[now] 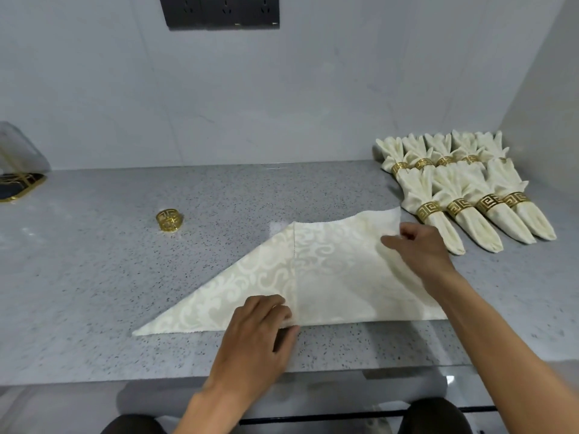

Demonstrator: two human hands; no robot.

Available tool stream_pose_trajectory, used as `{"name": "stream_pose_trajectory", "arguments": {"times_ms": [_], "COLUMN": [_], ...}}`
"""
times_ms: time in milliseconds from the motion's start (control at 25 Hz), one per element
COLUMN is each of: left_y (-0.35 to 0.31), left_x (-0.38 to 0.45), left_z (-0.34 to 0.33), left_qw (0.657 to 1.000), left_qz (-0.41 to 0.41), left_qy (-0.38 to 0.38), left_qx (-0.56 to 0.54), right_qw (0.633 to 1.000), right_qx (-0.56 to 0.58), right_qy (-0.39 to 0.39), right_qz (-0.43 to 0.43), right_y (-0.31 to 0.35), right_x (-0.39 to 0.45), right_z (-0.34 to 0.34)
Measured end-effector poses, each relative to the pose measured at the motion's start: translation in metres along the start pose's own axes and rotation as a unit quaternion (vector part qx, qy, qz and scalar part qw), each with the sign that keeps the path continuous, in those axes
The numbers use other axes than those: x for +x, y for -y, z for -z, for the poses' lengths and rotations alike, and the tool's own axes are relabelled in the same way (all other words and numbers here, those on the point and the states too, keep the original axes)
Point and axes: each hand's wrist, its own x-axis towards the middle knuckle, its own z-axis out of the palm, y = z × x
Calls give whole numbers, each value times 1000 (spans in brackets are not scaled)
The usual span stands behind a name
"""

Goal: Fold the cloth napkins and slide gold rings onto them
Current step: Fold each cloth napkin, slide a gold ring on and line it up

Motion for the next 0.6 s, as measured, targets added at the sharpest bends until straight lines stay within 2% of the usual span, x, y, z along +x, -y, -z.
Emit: {"name": "stream_pose_trajectory", "arguments": {"times_ms": [80, 160, 200, 320, 480, 600], "left_y": [-1, -7, -10, -18, -18, -17], "left_x": [0, 0, 0, -1, 0, 1], "left_z": [-1, -1, -1, 4, 3, -5], "left_qw": [1000, 999, 999, 998, 999, 1000], "left_qz": [-2, 4, 9, 32, 7, -1], "left_qy": [0, 0, -4, -2, 23, 0], "left_qx": [-16, -33, -41, -60, -33, -12], "right_qw": [984, 938, 920, 912, 917, 909], "right_qx": [-102, -190, -213, -207, -194, -218], "right_qy": [13, 46, 71, 117, 133, 159], "right_qz": [149, 287, 321, 333, 322, 318], "right_y": [-3, -14, -23, -36, -37, -35], "right_x": [-31, -59, -70, -90, -92, -97], "right_z": [-12, -24, -29, -35, -35, -32]}}
